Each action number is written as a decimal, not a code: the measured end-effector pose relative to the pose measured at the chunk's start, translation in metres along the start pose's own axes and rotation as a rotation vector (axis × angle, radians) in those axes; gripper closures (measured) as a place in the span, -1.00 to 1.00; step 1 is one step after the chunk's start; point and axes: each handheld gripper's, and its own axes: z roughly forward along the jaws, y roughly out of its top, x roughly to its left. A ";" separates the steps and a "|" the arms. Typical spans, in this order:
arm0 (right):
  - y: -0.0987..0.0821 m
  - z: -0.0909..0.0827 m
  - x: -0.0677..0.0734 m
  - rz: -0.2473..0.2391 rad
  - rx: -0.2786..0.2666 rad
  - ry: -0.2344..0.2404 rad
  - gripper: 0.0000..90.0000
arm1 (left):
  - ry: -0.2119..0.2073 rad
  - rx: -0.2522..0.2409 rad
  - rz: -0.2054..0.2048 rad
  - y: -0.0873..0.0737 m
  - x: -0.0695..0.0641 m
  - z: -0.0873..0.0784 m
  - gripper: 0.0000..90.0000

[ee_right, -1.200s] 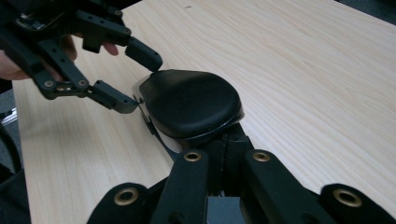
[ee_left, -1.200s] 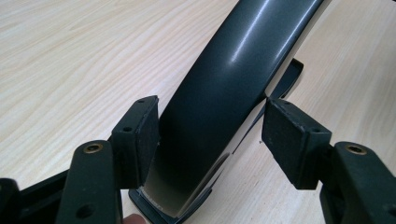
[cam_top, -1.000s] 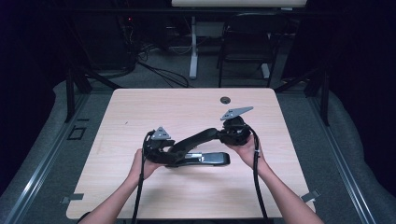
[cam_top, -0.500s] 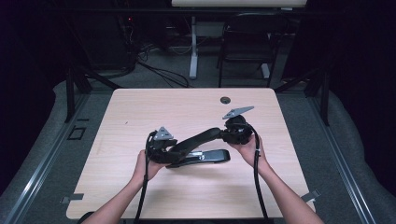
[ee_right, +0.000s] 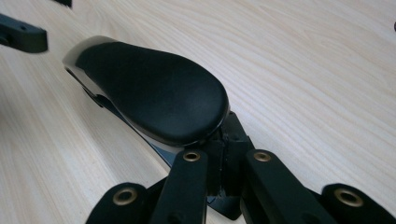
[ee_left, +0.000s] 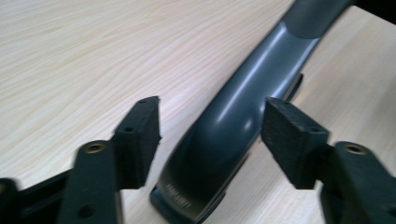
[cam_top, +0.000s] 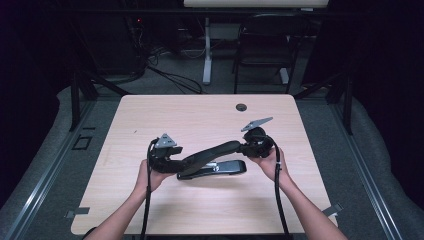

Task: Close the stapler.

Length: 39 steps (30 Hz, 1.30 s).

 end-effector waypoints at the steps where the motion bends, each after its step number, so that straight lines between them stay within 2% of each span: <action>1: -0.001 0.000 -0.001 -0.001 0.005 -0.002 1.00 | 0.006 0.000 -0.012 -0.001 0.002 -0.001 -0.28; 5: -0.003 0.002 -0.002 0.002 0.009 -0.008 1.00 | 0.021 0.002 -0.037 -0.002 0.011 -0.004 -0.39; 10: -0.005 0.003 -0.003 0.002 0.023 -0.013 1.00 | 0.039 0.004 -0.052 -0.002 0.016 -0.006 -0.46; 16: -0.007 0.005 -0.005 0.009 0.038 -0.014 1.00 | 0.067 -0.006 -0.081 -0.003 0.022 -0.008 -0.64; 17: -0.008 0.005 -0.006 0.018 0.037 -0.002 1.00 | 0.085 -0.010 -0.085 -0.003 0.023 -0.008 -0.64; 18: -0.009 0.006 -0.007 0.026 0.041 0.000 1.00 | 0.071 -0.007 -0.089 -0.003 0.025 -0.008 -0.64; 22: -0.012 0.009 -0.010 0.038 0.061 -0.003 0.99 | 0.078 -0.002 -0.102 -0.004 0.029 -0.009 -0.64; 30: -0.017 0.015 -0.013 0.044 0.086 -0.006 1.00 | 0.096 -0.035 -0.114 -0.005 0.032 -0.011 -0.68; 34: -0.020 0.020 -0.018 0.072 0.116 0.007 0.99 | 0.095 -0.020 -0.124 -0.006 0.035 -0.011 -0.71; 35: -0.021 0.021 -0.019 0.079 0.128 0.010 0.99 | 0.112 -0.020 -0.117 -0.006 0.035 -0.010 -0.71; 36: -0.021 0.022 -0.020 0.077 0.137 0.010 0.99 | 0.096 -0.012 -0.124 -0.006 0.036 -0.010 -0.71; 39: -0.023 0.024 -0.021 0.085 0.149 0.011 0.99 | 0.098 -0.013 -0.125 -0.006 0.037 -0.009 -0.70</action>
